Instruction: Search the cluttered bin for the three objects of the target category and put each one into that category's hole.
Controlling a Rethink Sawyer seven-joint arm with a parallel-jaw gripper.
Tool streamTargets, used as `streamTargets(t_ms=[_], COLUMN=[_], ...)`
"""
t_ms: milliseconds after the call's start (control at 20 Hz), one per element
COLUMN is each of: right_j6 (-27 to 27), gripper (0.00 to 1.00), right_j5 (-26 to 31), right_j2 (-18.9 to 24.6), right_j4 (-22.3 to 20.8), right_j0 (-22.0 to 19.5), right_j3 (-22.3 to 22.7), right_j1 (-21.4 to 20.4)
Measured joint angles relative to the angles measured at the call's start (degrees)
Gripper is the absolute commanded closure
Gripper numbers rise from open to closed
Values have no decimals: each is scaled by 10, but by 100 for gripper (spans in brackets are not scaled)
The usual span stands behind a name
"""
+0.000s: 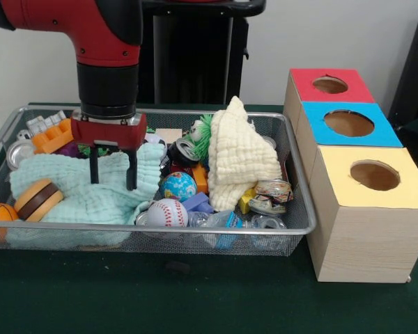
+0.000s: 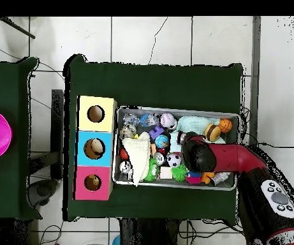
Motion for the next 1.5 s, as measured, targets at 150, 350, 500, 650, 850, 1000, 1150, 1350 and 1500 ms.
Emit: streamTargets(t_ms=[150, 350, 500, 650, 850, 1000, 1150, 1350, 1500], right_j6=[0, 0, 0, 0, 0, 0, 0, 0, 0], gripper=[0, 0, 0, 0, 0, 0, 100, 100, 100], right_j5=[-6, -18, -42, -57, -64, -67, -72, -77, -79], right_j2=[0, -3, -11, -15, -19, -20, -21, -21, -22], right_j4=[-8, -17, -22, -24, -24, -24, -24, -24, -24], right_j0=[-1, -1, 1, 1, 1, 1, -2, -9, -10], right_j3=[0, 0, 1, 4, 6, 6, 10, 14, 17], right_j1=[10, 21, 32, 33, 33, 33, 33, 33, 31])
